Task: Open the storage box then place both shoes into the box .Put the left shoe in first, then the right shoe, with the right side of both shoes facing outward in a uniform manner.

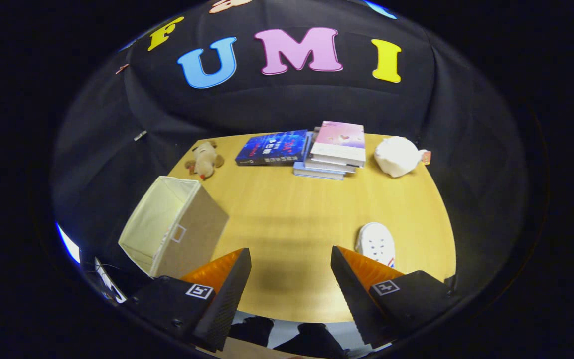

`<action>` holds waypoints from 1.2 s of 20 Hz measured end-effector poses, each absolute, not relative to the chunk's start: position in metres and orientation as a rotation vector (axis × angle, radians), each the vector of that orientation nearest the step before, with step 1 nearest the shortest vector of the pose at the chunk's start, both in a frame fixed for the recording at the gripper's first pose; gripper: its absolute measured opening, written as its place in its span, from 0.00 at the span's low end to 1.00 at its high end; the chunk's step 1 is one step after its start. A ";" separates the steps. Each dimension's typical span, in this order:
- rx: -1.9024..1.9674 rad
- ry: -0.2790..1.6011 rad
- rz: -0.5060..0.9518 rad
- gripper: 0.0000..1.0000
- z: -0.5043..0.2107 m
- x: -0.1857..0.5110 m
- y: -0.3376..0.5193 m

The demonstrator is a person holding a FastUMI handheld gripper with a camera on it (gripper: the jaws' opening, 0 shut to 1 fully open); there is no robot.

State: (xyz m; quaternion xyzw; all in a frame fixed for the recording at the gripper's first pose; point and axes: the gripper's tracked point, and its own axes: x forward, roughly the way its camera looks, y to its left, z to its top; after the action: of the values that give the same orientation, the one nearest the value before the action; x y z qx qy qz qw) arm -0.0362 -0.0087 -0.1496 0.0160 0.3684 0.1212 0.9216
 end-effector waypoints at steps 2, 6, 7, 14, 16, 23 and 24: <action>0.004 0.777 0.213 0.99 -0.168 -0.037 -0.050; -0.029 0.823 0.152 0.99 -0.208 -0.034 -0.121; -0.037 0.838 0.140 0.99 -0.219 -0.034 -0.136; -0.115 0.965 0.102 0.99 -0.298 -0.019 -0.199; -0.121 1.002 0.121 0.99 -0.316 -0.016 -0.202; 0.014 1.079 0.197 0.78 -0.345 -0.010 -0.179; 0.037 1.085 0.208 0.60 -0.347 -0.010 -0.172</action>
State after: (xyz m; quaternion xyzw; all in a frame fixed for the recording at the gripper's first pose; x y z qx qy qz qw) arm -0.0098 -0.1720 -0.3465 0.0177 0.5151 0.0986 0.8512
